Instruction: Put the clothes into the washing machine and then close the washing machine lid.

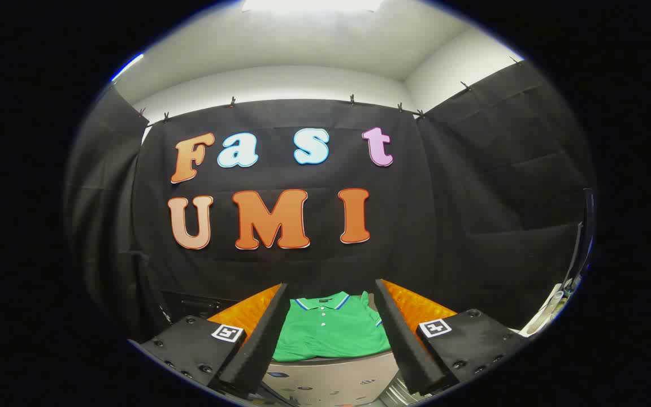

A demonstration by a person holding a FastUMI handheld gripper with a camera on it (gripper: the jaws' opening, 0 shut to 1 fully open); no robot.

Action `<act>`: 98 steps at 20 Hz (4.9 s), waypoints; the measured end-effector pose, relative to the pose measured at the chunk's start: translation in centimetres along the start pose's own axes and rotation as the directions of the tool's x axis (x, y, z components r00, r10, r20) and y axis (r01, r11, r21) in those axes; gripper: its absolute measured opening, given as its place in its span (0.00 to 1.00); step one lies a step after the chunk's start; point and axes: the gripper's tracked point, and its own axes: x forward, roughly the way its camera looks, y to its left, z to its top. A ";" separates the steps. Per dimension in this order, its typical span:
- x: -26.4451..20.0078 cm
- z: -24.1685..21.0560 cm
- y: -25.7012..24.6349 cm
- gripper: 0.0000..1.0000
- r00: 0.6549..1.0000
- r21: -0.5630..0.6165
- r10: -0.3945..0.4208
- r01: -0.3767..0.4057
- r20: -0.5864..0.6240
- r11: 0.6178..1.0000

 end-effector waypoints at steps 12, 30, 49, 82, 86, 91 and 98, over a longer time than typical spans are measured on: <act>-0.1 0.5 0.3 0.97 0.999 -0.009 -0.019 0.019 0.028 1.000; 2.2 0.2 0.4 0.97 0.999 0.010 -0.031 0.031 -0.030 0.999; 22.9 -14.6 5.5 0.98 0.700 0.012 0.113 -0.148 -0.705 0.989; 23.3 -23.1 2.3 0.09 0.302 0.110 0.144 -0.127 -0.942 0.986; 23.8 -22.3 2.4 0.08 0.617 0.338 0.333 -0.113 -0.713 0.934; 23.7 -19.5 2.2 0.08 0.834 0.502 0.427 -0.219 -0.350 0.837; 22.1 -12.1 1.2 0.08 0.891 0.503 0.450 -0.366 -0.053 0.783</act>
